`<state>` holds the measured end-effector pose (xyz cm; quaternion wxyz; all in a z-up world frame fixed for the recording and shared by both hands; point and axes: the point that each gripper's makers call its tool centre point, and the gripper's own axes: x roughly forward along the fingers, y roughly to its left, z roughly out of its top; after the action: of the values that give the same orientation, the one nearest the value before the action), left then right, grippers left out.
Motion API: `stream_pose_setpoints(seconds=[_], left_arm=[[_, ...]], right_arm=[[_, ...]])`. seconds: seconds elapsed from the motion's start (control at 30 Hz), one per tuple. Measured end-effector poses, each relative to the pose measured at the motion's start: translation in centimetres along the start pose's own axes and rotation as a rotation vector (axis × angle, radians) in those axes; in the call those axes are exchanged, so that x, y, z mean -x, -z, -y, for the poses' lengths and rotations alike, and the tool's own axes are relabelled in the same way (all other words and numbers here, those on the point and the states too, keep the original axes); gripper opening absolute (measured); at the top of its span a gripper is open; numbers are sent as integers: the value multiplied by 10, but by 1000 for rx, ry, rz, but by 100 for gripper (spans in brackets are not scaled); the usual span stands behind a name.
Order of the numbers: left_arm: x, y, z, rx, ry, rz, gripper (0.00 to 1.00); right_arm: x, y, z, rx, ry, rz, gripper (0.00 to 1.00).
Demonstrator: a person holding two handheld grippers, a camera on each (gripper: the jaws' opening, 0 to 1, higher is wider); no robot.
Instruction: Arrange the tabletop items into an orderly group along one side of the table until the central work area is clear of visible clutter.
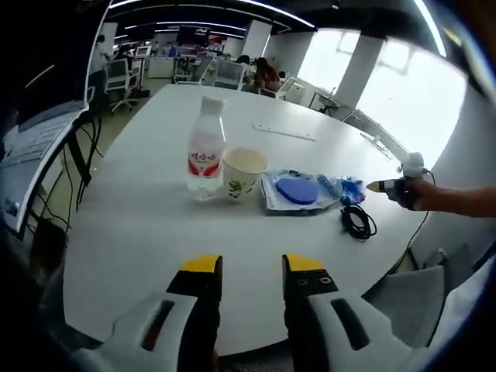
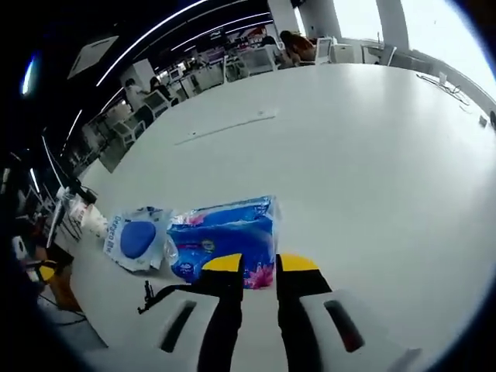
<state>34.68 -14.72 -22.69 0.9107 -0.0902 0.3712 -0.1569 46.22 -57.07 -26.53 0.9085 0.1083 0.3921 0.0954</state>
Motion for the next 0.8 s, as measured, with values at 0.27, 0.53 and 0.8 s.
stream_pose_setpoints(seconds=[0.27, 0.53, 0.8], left_arm=[[-2, -2, -4, -7, 19, 4, 30], [-4, -5, -8, -23, 41, -1, 30], [-10, -4, -9, -54, 63, -12, 31]], right_arm=[[13, 13, -31, 61, -149, 4, 21], [21, 23, -37, 109, -195, 7, 26], [34, 48, -47, 220, -225, -32, 36]])
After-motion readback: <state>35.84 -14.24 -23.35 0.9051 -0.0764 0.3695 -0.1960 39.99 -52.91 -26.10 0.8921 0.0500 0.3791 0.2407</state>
